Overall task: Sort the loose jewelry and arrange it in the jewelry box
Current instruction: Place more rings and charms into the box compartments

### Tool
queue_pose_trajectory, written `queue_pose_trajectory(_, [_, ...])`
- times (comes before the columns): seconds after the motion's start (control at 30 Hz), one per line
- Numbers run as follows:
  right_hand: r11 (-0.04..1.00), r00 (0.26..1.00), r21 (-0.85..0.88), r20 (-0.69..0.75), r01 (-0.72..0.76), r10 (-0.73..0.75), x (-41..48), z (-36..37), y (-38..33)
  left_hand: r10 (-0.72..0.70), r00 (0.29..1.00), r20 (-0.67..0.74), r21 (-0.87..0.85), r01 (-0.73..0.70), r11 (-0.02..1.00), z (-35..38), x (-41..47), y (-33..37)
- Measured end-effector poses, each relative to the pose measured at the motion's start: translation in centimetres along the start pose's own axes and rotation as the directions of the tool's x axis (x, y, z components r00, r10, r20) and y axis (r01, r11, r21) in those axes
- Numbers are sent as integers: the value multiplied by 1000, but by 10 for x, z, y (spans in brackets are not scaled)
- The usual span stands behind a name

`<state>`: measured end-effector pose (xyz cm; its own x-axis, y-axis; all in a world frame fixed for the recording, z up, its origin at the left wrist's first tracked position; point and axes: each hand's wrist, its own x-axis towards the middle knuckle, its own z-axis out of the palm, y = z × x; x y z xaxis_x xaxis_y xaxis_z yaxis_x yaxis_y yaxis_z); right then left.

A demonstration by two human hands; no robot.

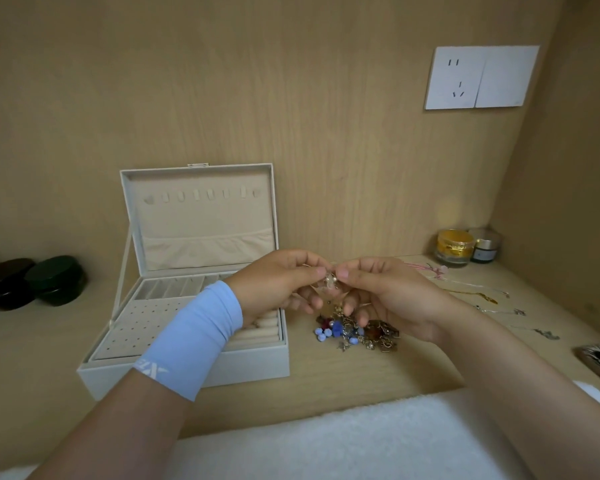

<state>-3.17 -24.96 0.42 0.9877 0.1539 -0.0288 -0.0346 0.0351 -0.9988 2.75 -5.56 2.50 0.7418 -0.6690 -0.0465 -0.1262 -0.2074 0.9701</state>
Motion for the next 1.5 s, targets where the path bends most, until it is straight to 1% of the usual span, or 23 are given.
queue_pose_trajectory(0.03, [1000, 1000, 3, 0, 5, -5, 3, 2, -4, 3, 1000, -16, -16, -3, 1000, -3, -1, 2])
queue_pose_trajectory(0.17, [999, 1000, 36, -3, 8, -7, 20, 14, -18, 18, 996, -90, 10, -17, 1000, -21, -9, 9])
queue_pose_trajectory(0.37, [1000, 1000, -16, 21, 13, -12, 47, 32, -35, 8, 988, -152, 40, -2, 999, -60, -21, 11])
queue_pose_trajectory(0.47, [998, 999, -53, 45, 25, -23, 60, 44, -40, -10, 990, -141, 53, 17, 998, -81, -26, 7])
queue_pose_trajectory(0.57, [995, 999, -91, 28, 47, -45, 72, 55, -43, -31, 989, -146, 77, 42, 996, -98, -31, 3])
queue_pose_trajectory(0.7, [981, 998, -180, 22, 65, -62, 89, 75, -44, -44, 976, -211, 149, 77, 986, -119, -34, -3])
queue_pose_trajectory(0.83, [924, 993, -369, -19, 100, -115, 107, 95, -45, -64, 952, -300, 295, 157, 942, -131, -32, -12])
queue_pose_trajectory(0.9, [888, 990, -449, -46, 99, -134, 117, 105, -44, -97, 937, -335, 339, 216, 916, -133, -31, -17])
queue_pose_trajectory(0.97, [852, 988, -514, -52, 99, -146, 127, 113, -41, -99, 926, -365, 383, 246, 890, -132, -29, -22])
queue_pose_trajectory(1.07, [783, 994, -617, -21, 72, -108, 136, 119, -36, -104, 917, -386, 408, 270, 872, -132, -25, -28])
queue_pose_trajectory(1.13, [757, 997, -651, -17, 45, -75, 140, 121, -33, -131, 918, -376, 403, 289, 868, -132, -24, -31])
queue_pose_trajectory(1.23, [756, 997, -654, -26, 37, -71, 143, 123, -31, -160, 920, -357, 269, 266, 926, -136, -26, -29])
queue_pose_trajectory(1.3, [749, 997, -661, -20, 43, -75, 145, 124, -29, -171, 917, -360, 219, 261, 940, -139, -29, -27])
queue_pose_trajectory(1.33, [742, 997, -669, -14, 44, -72, 146, 124, -28, -168, 914, -369, 239, 268, 933, -140, -30, -27])
queue_pose_trajectory(1.4, [723, 998, -689, 5, 47, -61, 148, 122, -26, -146, 909, -389, 341, 290, 894, -143, -30, -29])
queue_pose_trajectory(1.5, [679, 996, -728, 64, 88, -60, 147, 118, -22, -117, 925, -360, 479, 291, 828, -138, -28, -29])
